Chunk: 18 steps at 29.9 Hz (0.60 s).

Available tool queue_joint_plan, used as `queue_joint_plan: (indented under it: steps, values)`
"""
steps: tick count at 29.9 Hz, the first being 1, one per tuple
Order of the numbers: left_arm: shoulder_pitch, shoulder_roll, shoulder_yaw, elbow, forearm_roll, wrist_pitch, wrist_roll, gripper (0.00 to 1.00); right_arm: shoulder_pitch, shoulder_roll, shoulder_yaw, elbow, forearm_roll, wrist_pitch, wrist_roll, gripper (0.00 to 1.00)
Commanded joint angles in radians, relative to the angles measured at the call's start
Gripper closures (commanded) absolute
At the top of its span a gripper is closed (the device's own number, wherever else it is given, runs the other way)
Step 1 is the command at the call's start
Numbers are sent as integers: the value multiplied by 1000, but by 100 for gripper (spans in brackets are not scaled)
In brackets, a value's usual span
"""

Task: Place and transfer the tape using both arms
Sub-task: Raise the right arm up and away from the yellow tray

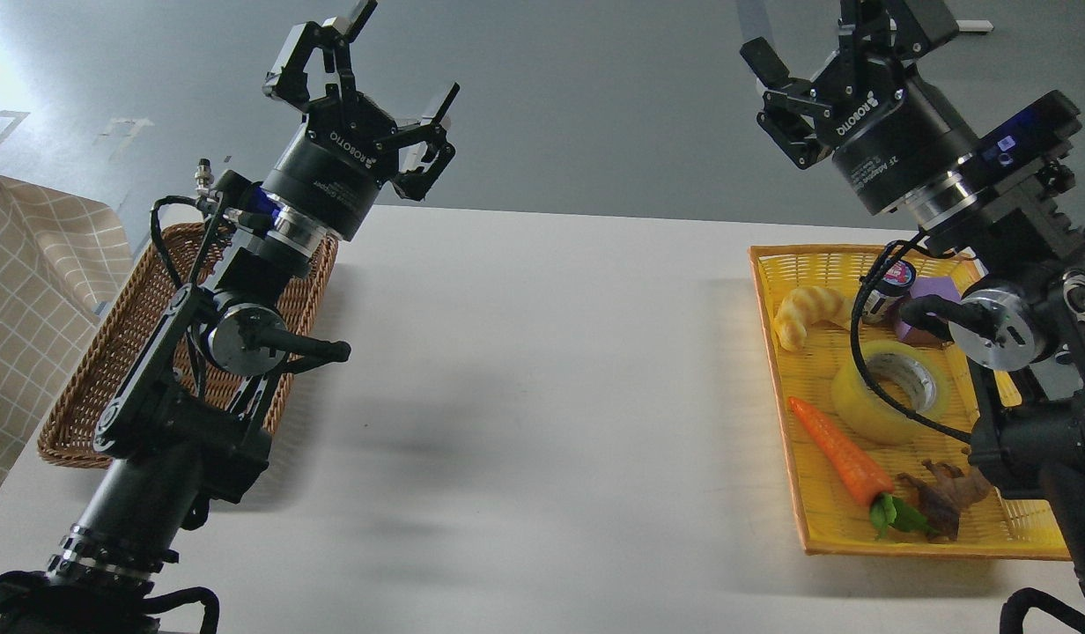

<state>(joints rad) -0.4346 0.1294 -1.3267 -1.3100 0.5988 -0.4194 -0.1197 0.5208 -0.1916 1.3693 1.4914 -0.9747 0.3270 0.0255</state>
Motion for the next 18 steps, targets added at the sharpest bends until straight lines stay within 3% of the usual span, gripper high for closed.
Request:
queue_joint_plan:
  steps: [1,4,7,15,18]
  values:
    - [2,7,4,0,2,-1,0,2,-7,-75,-1,20,-68,1,54,0]
    - [7,7,3,0,2,-1,0,2,-10,-129,-1,26,-165,1,112,0]
    - [8,9,4,-2,2,-1,0,2,-39,-198,-1,61,-351,1,224,0]
    - [13,10,1,-3,4,-1,0,2,-113,-356,4,66,-455,3,232,0]
    - [14,24,3,-3,4,-1,0,2,-149,-405,43,115,-420,82,243,0]
